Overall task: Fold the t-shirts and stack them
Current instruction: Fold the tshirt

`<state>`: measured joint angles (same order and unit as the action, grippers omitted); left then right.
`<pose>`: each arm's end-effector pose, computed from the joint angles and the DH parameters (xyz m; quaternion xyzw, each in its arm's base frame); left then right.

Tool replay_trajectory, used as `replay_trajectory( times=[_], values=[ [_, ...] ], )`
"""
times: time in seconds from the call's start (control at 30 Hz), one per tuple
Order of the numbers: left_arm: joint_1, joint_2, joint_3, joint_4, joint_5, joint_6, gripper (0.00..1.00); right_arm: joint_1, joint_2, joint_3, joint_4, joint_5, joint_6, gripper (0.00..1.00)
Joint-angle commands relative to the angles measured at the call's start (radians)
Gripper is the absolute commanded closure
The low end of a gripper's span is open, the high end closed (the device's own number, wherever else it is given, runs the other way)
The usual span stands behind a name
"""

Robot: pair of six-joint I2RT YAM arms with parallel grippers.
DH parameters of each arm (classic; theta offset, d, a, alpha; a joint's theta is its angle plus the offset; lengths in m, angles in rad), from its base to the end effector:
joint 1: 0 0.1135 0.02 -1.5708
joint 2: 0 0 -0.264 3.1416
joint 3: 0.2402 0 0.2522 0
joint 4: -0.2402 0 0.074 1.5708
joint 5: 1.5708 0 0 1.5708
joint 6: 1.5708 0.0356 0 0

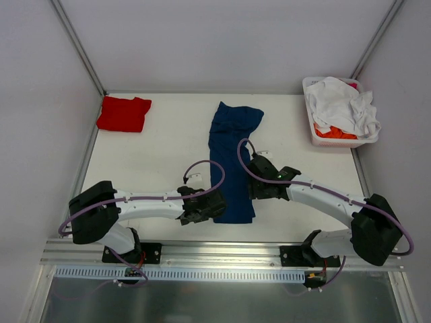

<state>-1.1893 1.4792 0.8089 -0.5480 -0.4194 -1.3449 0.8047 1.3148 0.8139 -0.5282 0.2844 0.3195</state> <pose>0.1109 -0.2376 0.1713 -0.1112 0.9572 -0.1024 0.2468 0.1823 0.1751 0.2112 -0.1923 0.9350 0.0256 0.2969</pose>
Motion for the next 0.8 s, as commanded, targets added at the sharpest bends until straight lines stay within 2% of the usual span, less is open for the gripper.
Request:
replay_trajectory(
  times=[0.0, 0.1, 0.3, 0.6, 0.77],
  values=[
    [0.011, 0.016, 0.004, 0.016, 0.021, 0.016, 0.01, 0.03, 0.012, -0.001, 0.005, 0.044, 0.053, 0.45],
    [0.011, 0.001, 0.0, 0.016, 0.01, 0.02, 0.01, 0.028, 0.008, 0.004, 0.0, 0.079, 0.055, 0.44],
    [0.013, 0.006, 0.016, 0.017, 0.013, 0.036, 0.01, 0.027, 0.044, 0.07, -0.009, 0.056, 0.029, 0.44],
    [0.013, 0.096, 0.068, 0.046, 0.031, 0.044, 0.01, 0.1, 0.077, -0.008, 0.033, 0.045, 0.116, 0.44],
    [0.016, 0.079, 0.078, 0.045, 0.014, 0.05, 0.02, 0.136, 0.075, -0.033, 0.037, 0.05, 0.144, 0.44]
  ],
)
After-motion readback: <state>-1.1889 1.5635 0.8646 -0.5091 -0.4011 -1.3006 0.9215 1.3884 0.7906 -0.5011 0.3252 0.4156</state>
